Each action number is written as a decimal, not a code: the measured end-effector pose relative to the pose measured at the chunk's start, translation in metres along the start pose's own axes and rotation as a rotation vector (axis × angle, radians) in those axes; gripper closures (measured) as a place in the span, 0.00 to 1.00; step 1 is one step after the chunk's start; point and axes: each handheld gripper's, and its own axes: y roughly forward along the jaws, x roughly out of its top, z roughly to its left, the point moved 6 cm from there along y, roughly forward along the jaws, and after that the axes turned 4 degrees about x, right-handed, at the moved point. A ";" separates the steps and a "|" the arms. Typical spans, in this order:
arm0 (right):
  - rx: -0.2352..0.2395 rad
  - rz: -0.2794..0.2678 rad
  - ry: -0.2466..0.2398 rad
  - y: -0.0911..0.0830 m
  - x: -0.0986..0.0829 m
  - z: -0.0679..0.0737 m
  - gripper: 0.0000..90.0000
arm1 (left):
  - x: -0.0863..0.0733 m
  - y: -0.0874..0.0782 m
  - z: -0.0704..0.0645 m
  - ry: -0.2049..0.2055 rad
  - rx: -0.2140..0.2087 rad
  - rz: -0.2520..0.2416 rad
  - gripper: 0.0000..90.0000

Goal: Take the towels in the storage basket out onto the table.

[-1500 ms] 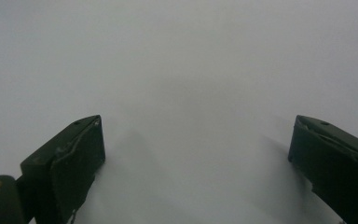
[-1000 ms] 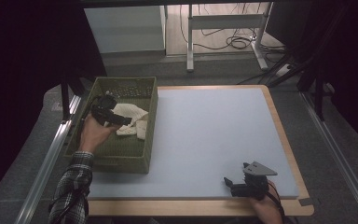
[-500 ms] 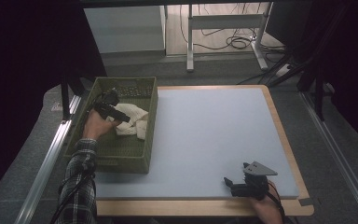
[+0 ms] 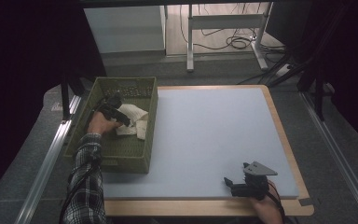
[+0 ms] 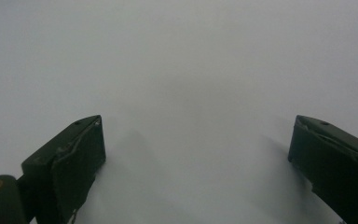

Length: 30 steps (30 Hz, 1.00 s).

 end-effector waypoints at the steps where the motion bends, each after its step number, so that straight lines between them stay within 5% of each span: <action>1: 0.001 0.001 0.003 0.000 0.000 0.000 0.04 | 0.000 0.001 -0.001 0.008 0.001 0.012 0.12; 7: 0.001 0.000 0.001 0.000 0.000 0.000 0.04 | -0.001 0.002 -0.005 -0.011 -0.050 0.047 0.32; 15: 0.000 0.001 0.001 0.000 0.000 0.000 0.04 | -0.002 -0.004 -0.013 0.019 -0.100 0.040 0.86; 20: 0.001 0.001 0.001 0.000 0.000 0.000 0.04 | -0.001 -0.010 -0.012 0.011 -0.093 0.018 0.91; 30: 0.001 0.001 0.000 0.000 0.000 0.000 0.04 | -0.003 -0.048 -0.005 -0.012 -0.104 -0.116 0.91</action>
